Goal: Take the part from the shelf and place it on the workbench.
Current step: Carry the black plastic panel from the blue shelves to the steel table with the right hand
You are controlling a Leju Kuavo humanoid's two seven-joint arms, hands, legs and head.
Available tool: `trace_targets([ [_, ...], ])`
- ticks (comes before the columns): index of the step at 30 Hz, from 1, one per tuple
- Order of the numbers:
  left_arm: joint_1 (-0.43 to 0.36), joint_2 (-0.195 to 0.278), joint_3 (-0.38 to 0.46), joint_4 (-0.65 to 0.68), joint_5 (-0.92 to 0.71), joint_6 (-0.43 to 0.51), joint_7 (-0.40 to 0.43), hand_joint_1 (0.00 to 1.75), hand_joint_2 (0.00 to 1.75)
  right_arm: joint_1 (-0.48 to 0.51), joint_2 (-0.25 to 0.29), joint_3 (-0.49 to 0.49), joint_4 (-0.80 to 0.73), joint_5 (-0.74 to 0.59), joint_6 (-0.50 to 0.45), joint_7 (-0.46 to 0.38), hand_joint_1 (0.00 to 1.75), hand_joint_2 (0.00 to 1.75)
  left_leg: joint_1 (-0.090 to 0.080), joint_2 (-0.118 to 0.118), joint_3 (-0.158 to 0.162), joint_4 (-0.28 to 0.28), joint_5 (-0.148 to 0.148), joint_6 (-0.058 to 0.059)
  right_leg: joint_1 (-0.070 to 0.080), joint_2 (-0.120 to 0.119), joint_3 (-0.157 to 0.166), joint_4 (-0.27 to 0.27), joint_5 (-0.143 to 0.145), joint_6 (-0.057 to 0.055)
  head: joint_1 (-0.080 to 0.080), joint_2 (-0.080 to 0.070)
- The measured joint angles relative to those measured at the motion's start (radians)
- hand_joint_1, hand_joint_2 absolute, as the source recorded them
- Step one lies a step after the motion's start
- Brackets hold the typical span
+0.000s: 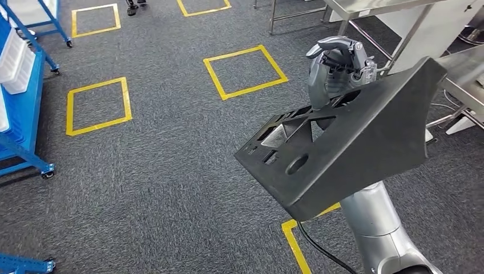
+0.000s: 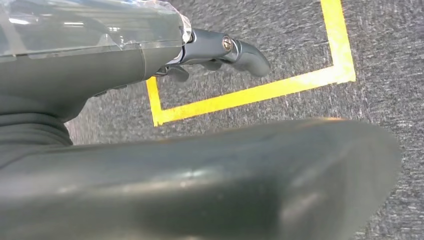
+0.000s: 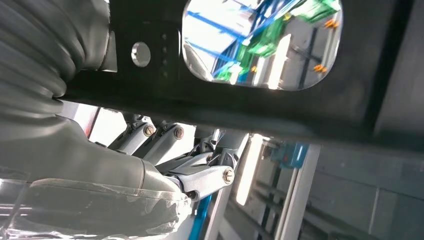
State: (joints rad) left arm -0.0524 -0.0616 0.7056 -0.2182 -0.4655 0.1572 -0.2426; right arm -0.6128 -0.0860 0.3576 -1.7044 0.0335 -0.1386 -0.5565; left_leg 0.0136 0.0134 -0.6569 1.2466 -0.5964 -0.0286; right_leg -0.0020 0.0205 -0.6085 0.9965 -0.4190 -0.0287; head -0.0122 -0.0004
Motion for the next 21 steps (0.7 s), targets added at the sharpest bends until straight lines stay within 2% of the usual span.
trace_targets([
  [1,0.002,0.002,0.001,0.0,0.001,0.001,0.0,0.0,0.0,0.005,0.0,0.0,0.0,-0.001,0.0,-0.001,1.75,1.75,0.0,-0.005,-0.025,0.039,-0.005,-0.001,0.001,0.014,0.0,0.001,0.0,-0.001,0.0,0.0],
  [2,0.003,0.004,0.002,0.0,0.001,0.001,0.001,0.0,0.0,0.008,0.0,0.001,0.0,-0.002,0.002,-0.002,1.75,1.75,0.0,-0.007,-0.034,0.043,0.009,-0.001,0.002,0.029,0.0,0.002,-0.001,0.0,0.0,0.0],
  [3,0.004,0.005,0.003,0.0,0.001,0.001,0.001,0.0,0.0,0.01,0.0,0.001,0.0,-0.003,0.004,-0.003,1.75,1.75,0.0,-0.01,-0.024,0.004,0.044,0.0,0.002,0.044,0.001,0.005,-0.002,0.001,0.0,0.0],
  [4,0.003,0.007,0.005,0.0,0.002,0.001,0.001,0.0,0.0,0.011,0.001,0.001,0.0,-0.005,0.006,-0.004,1.75,1.75,0.001,-0.022,0.001,-0.062,0.088,0.002,0.001,0.059,0.001,0.008,-0.004,0.003,0.0,0.0],
  [6,0.003,0.009,0.01,0.0,0.002,0.001,0.0,0.0,0.0,0.011,0.003,0.001,-0.001,-0.009,0.011,-0.007,1.75,1.75,0.004,-0.063,0.054,-0.188,0.142,0.007,0.001,0.085,-0.002,0.016,-0.007,0.011,0.0,0.0],
  [7,0.002,0.01,0.012,0.0,0.002,0.002,0.0,0.0,0.0,0.012,0.004,0.002,-0.001,-0.011,0.013,-0.009,1.75,1.75,0.004,-0.077,0.067,-0.218,0.149,0.01,0.0,0.096,-0.006,0.019,-0.008,0.016,0.0,0.0],
  [8,0.001,0.011,0.014,0.0,0.001,0.002,0.0,0.0,0.0,0.013,0.004,0.002,-0.001,-0.014,0.015,-0.011,1.75,1.75,0.003,-0.081,0.072,-0.229,0.146,0.014,-0.002,0.107,-0.009,0.019,-0.007,0.022,0.0,0.0],
  [10,-0.001,0.013,0.015,0.0,0.0,0.001,-0.001,0.0,0.0,0.015,0.004,0.003,-0.003,-0.02,0.022,-0.014,1.75,1.75,0.001,-0.06,0.078,-0.238,0.151,0.025,-0.008,0.123,-0.013,0.018,-0.005,0.036,0.0,0.0],
  [11,-0.003,0.014,0.016,0.0,-0.001,0.001,-0.002,0.0,0.0,0.014,0.004,0.004,-0.005,-0.026,0.027,-0.016,1.75,1.75,0.002,-0.049,0.081,-0.244,0.154,0.032,-0.007,0.11,-0.018,0.027,-0.013,0.041,0.0,0.0],
  [12,-0.004,0.014,0.016,0.0,-0.002,0.001,-0.003,0.0,0.0,0.012,0.004,0.004,-0.008,-0.032,0.034,-0.018,1.75,1.75,0.004,-0.036,0.084,-0.25,0.157,0.039,-0.005,0.084,-0.031,0.057,-0.032,0.045,0.0,0.0],
  [14,-0.004,0.016,0.016,0.0,-0.005,-0.001,-0.006,0.0,0.0,0.007,0.004,0.005,-0.014,-0.05,0.051,-0.019,1.75,1.75,0.001,-0.011,0.088,-0.256,0.158,0.046,-0.004,0.017,-0.088,0.175,-0.093,0.05,0.0,0.0],
  [15,-0.003,0.017,0.016,0.0,-0.007,-0.001,-0.007,0.0,0.0,0.005,0.004,0.007,-0.017,-0.058,0.06,-0.019,1.75,1.75,0.0,0.002,0.088,-0.256,0.157,0.047,-0.007,-0.001,-0.123,0.245,-0.122,0.053,0.0,0.0],
  [16,-0.002,0.017,0.016,0.0,-0.008,-0.002,-0.008,0.0,0.0,0.005,0.004,0.008,-0.02,-0.064,0.066,-0.018,1.75,1.75,-0.001,0.015,0.088,-0.256,0.155,0.047,-0.01,-0.009,-0.148,0.293,-0.135,0.056,0.0,0.0],
  [17,-0.002,0.018,0.016,0.0,-0.009,-0.003,-0.008,0.0,0.0,0.004,0.004,0.01,-0.024,-0.068,0.071,-0.016,1.75,1.75,-0.002,0.028,0.089,-0.256,0.154,0.046,-0.013,-0.014,-0.155,0.306,-0.131,0.058,0.0,0.0],
  [18,-0.002,0.018,0.016,0.0,-0.01,-0.005,-0.01,0.0,0.0,0.002,0.004,0.011,-0.028,-0.07,0.075,-0.013,1.75,1.75,-0.002,0.04,0.091,-0.256,0.152,0.045,-0.015,-0.019,-0.141,0.279,-0.11,0.059,0.0,0.0],
  [19,-0.002,0.018,0.016,0.0,-0.012,-0.008,-0.012,0.0,0.0,-0.004,0.004,0.011,-0.033,-0.071,0.079,-0.008,1.75,1.75,-0.002,0.051,0.093,-0.255,0.149,0.042,-0.016,-0.033,-0.107,0.215,-0.077,0.059,0.0,0.0],
  [21,-0.003,0.019,0.016,0.0,-0.018,-0.014,-0.015,0.0,0.0,-0.028,0.006,0.014,-0.044,-0.07,0.087,0.007,1.75,1.75,-0.006,0.071,0.099,-0.252,0.142,0.033,-0.012,-0.081,-0.033,0.076,-0.026,0.052,0.0,0.0],
])
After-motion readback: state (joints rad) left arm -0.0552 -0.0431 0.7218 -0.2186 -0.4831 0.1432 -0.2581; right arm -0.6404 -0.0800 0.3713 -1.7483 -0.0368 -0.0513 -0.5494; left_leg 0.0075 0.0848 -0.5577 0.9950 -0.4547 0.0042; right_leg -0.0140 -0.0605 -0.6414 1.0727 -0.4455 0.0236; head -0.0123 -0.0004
